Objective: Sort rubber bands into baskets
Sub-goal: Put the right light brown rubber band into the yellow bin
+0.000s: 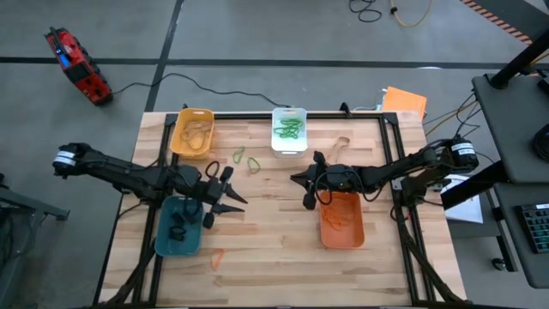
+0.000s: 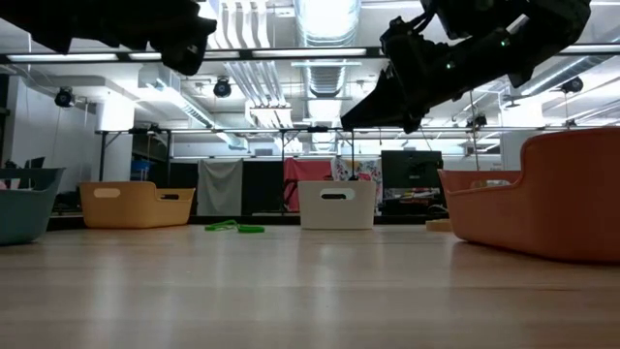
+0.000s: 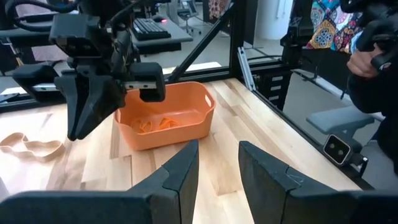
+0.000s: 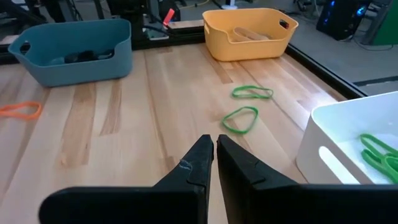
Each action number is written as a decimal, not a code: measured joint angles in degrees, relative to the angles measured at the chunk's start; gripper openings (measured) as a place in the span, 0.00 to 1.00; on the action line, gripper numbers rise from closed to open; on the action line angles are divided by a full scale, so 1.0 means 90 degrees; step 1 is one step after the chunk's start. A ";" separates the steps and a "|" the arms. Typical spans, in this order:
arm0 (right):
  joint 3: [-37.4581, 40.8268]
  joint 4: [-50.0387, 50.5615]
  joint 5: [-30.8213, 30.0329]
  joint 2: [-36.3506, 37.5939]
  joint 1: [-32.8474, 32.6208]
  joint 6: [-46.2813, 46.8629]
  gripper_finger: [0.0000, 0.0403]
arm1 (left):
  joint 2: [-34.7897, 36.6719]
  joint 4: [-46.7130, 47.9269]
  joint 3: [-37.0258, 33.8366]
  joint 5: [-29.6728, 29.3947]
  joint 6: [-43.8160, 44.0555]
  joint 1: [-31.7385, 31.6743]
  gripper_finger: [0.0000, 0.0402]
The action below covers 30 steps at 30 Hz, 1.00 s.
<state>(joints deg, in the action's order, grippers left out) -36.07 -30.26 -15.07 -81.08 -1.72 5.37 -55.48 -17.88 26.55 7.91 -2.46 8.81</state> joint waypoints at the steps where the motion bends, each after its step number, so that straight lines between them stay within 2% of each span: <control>1: 0.0000 0.0002 0.0001 0.0000 0.0000 -0.0040 0.04 | -0.0027 -0.0007 0.0000 0.0001 0.0000 0.0001 0.25; 5: 0.0000 -0.0046 0.0000 0.0000 0.0002 -0.0409 0.04 | -0.0045 -0.0080 0.0000 -0.0001 -0.0247 -0.0009 0.25; 9: -0.0004 -0.0465 0.0000 -0.0002 0.0000 -0.0476 0.04 | 0.0050 -0.0691 0.0000 -0.0001 -0.0512 -0.0009 0.25; 30: -0.0005 -0.0549 0.0221 -0.0002 -0.0007 -0.0667 0.04 | -0.0005 -0.0585 0.0002 -0.0001 -0.0311 -0.0016 0.25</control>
<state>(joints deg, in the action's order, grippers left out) -36.12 -35.19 -13.08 -81.10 -1.77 -0.63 -55.53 -23.15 26.57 7.90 -5.26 8.67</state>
